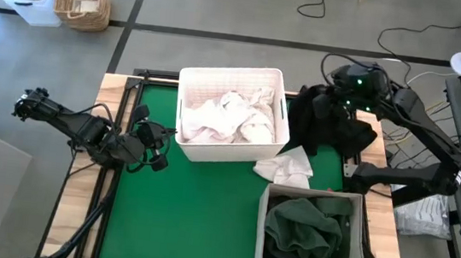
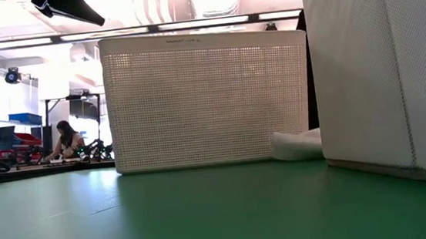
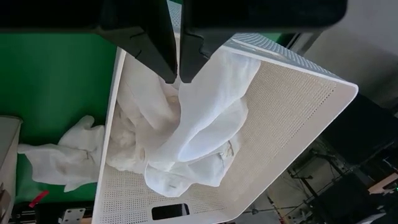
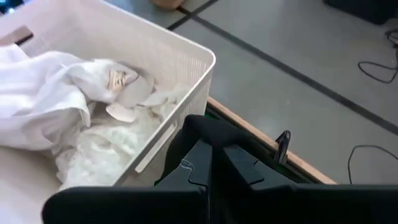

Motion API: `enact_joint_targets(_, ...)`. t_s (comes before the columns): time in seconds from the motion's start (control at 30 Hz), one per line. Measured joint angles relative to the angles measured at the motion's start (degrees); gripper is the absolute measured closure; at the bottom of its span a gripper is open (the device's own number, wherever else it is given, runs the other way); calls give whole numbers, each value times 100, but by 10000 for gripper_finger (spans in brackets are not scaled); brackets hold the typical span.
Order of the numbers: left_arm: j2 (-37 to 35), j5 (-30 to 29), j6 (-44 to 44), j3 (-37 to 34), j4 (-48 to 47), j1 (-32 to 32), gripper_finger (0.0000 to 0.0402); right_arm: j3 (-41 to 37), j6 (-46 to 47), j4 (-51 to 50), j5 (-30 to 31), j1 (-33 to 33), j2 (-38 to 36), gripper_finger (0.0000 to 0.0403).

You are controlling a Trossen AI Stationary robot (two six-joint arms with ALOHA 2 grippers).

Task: Pick and place trash into bin
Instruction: Put the black cloth into the white fabric storage bin

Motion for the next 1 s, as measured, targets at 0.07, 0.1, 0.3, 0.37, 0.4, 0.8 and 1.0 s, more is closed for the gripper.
enact_joint_targets(0.07,0,0,-21,0,-17,1,400,41,-12,13,91,1,-49,391)
enact_joint_targets(0.1,0,0,-28,0,-30,0,400,71,-17,15,177,2,-73,391)
enact_joint_targets(0.3,0,0,-39,0,-42,0,400,288,-108,118,348,2,-160,391)
enact_joint_targets(0.37,0,0,-51,0,-42,0,400,410,-155,190,394,4,-166,391)
enact_joint_targets(0.4,0,0,-63,0,-41,1,400,475,-199,219,424,4,-161,391)
enact_joint_targets(0.8,0,0,-123,0,-39,0,400,1076,-589,604,447,2,-148,391)
enact_joint_targets(1.0,0,0,-128,0,-39,1,400,1230,-687,783,447,2,-148,391)
